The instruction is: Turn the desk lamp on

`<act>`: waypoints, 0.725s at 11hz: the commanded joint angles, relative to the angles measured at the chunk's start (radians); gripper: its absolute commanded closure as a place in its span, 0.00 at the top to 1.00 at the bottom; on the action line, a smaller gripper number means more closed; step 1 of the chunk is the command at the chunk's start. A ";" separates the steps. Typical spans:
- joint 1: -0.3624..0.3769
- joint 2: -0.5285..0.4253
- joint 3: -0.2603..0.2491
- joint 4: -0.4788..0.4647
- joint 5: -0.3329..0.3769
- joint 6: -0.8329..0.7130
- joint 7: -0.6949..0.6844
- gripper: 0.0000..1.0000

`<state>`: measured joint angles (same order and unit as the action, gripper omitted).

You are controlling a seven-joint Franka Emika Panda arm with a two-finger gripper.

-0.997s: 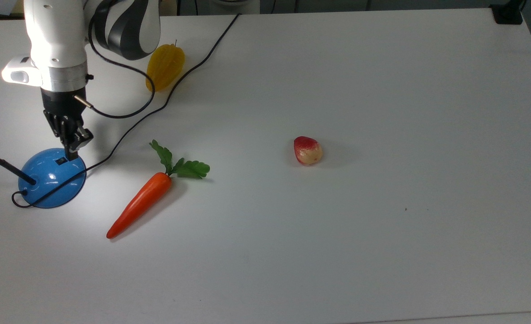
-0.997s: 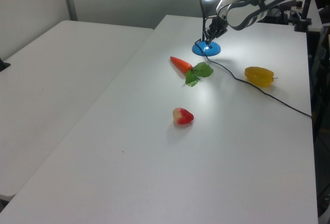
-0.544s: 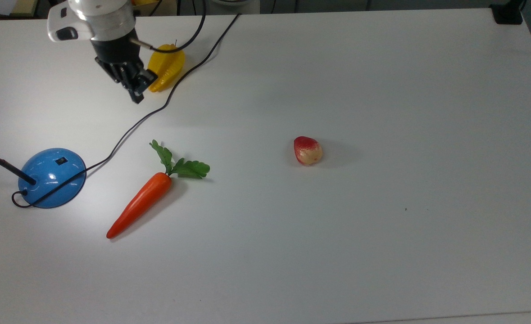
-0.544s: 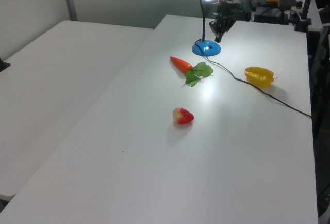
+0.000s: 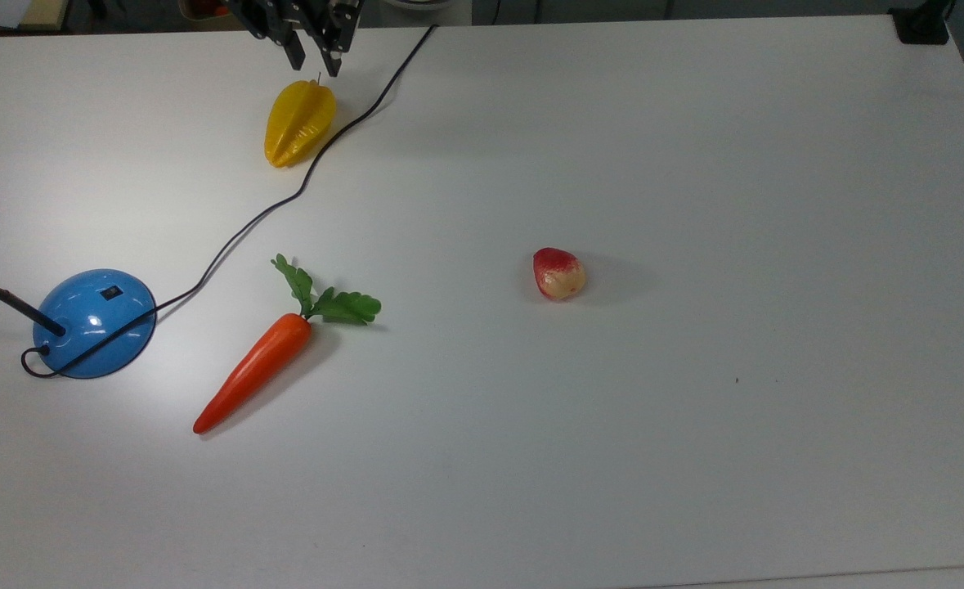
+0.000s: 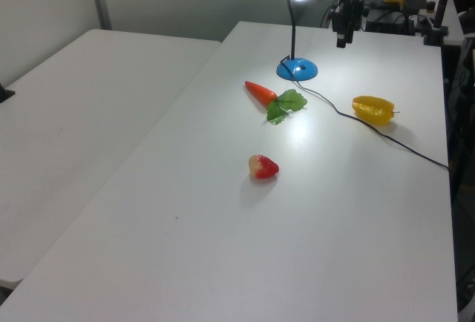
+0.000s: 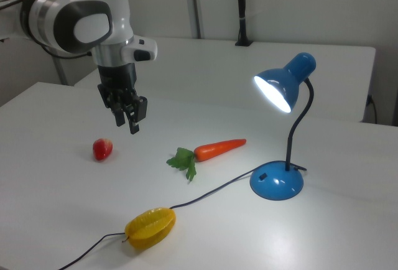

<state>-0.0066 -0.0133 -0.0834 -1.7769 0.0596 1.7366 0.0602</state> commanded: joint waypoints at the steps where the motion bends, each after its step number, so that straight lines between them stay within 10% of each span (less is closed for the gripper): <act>1: 0.010 -0.028 -0.012 0.004 -0.015 -0.077 -0.156 1.00; 8: -0.004 -0.020 -0.022 0.076 -0.017 -0.163 -0.155 1.00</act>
